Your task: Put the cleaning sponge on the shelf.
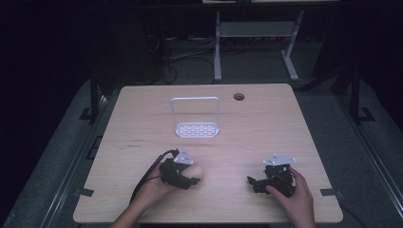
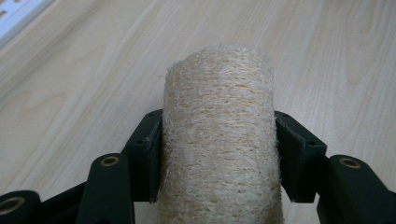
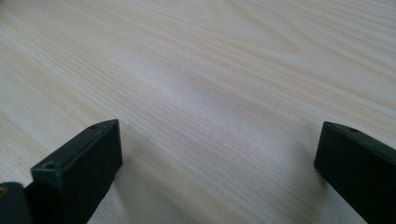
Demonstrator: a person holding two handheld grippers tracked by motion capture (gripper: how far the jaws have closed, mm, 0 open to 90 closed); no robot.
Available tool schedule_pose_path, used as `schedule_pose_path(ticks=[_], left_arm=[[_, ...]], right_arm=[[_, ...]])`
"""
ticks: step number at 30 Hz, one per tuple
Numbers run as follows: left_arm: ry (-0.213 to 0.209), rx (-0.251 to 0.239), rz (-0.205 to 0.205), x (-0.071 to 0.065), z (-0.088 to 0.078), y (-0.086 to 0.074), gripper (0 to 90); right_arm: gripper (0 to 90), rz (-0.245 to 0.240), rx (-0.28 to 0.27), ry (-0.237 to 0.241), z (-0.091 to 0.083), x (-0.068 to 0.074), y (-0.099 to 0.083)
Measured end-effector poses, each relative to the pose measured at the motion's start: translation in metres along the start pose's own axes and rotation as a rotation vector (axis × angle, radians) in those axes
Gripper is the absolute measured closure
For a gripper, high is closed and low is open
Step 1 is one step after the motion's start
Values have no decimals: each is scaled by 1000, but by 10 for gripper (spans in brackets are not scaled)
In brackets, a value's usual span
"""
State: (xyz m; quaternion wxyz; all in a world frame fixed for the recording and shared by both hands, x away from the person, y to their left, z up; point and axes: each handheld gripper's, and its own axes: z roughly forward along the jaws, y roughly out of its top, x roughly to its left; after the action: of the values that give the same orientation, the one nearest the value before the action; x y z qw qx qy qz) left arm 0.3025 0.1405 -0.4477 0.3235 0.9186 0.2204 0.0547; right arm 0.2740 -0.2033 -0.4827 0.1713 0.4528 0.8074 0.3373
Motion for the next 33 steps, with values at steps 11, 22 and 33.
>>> schedule_pose_path(ticks=[11, 22, 33], left_arm=[[34, -31, -46, 15, -12, 0, 413], [43, -72, -76, 32, -19, 10, 413], [52, -85, -96, 42, -18, 18, 414]], right_arm=[[5, -1, 1, 0, 0, 0, 0], [5, 1, 0, 1, 0, 0, 0], [5, -1, 1, 0, 0, 0, 0]])
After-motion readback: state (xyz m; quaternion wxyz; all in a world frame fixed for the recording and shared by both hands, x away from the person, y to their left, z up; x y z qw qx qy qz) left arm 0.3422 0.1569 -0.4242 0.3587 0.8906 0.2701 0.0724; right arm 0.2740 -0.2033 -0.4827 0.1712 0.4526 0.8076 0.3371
